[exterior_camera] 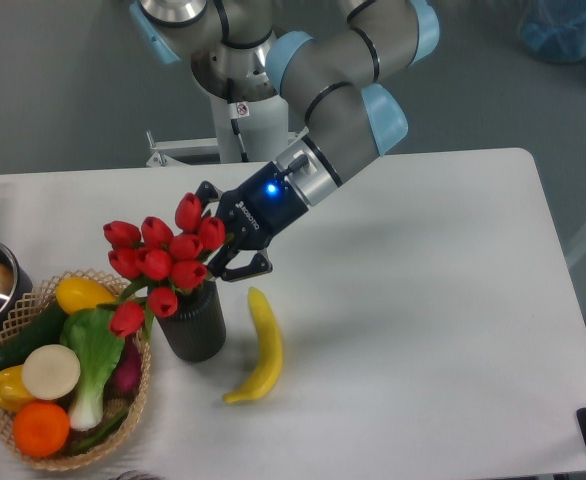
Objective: Pick up the flowers from the vase
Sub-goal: 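Lift the tulips straight up out of the dark vase, then carry the held tulips up and away from the vase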
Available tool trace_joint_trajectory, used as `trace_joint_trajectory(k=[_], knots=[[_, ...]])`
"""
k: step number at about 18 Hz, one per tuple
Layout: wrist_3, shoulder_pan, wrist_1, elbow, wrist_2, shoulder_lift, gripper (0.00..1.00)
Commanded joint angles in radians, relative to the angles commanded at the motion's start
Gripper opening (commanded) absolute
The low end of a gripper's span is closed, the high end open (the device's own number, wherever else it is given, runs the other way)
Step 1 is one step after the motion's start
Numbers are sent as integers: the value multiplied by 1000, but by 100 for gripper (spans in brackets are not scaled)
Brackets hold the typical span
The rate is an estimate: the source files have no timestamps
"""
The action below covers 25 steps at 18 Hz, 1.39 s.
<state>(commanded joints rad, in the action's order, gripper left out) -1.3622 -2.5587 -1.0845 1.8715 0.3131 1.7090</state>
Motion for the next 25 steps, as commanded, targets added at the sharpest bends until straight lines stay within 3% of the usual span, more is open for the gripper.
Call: trace_joint_trajectory(k=[16, 20, 25], knots=[[66, -51, -2, 0, -147, -156, 43], [68, -98, -3, 2, -222, -201, 44], [77, -184, -3, -3, -220, -209, 44]])
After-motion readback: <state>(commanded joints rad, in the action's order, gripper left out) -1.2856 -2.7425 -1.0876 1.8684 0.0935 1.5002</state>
